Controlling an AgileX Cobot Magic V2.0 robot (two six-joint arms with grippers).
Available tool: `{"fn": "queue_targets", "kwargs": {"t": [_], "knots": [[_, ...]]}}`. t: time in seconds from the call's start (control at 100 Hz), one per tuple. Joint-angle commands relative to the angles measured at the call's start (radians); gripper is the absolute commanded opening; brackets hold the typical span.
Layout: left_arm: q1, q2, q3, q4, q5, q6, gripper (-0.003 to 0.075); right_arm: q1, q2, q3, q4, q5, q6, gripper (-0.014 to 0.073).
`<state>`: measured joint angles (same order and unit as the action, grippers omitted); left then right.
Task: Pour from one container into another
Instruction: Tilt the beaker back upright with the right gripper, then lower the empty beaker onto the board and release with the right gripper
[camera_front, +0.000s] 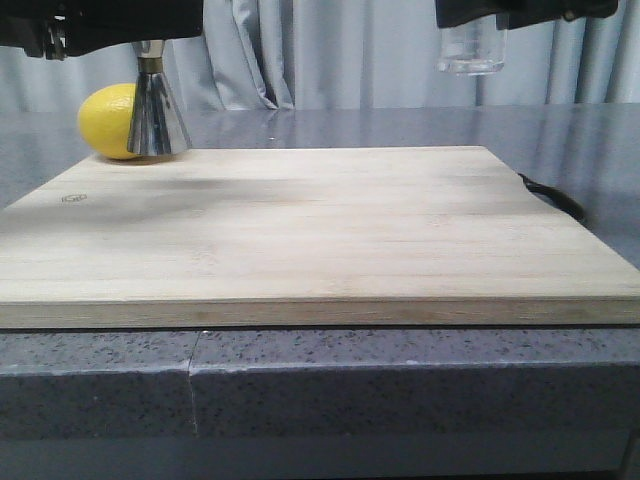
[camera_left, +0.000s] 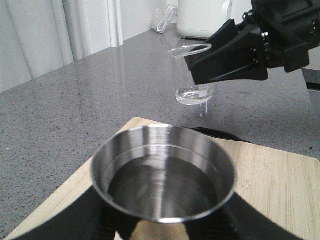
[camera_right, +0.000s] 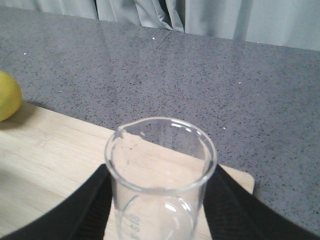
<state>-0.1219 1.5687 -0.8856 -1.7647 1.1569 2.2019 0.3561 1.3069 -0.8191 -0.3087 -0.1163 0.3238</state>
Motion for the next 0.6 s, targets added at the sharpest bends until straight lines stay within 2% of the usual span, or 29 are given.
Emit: {"fn": "queue_targets", "kwargs": {"t": [0.0,0.59], "knots": [[-0.01,-0.043,-0.026,-0.099,0.089,-0.011,0.0291,-0.021,0.003,-0.005,0.005,-0.15,0.003,0.0292],[-0.01,-0.043,-0.026,-0.099,0.089,-0.011,0.0291,-0.05,0.205,-0.005,-0.039,-0.376,-0.009,0.0293]]}}
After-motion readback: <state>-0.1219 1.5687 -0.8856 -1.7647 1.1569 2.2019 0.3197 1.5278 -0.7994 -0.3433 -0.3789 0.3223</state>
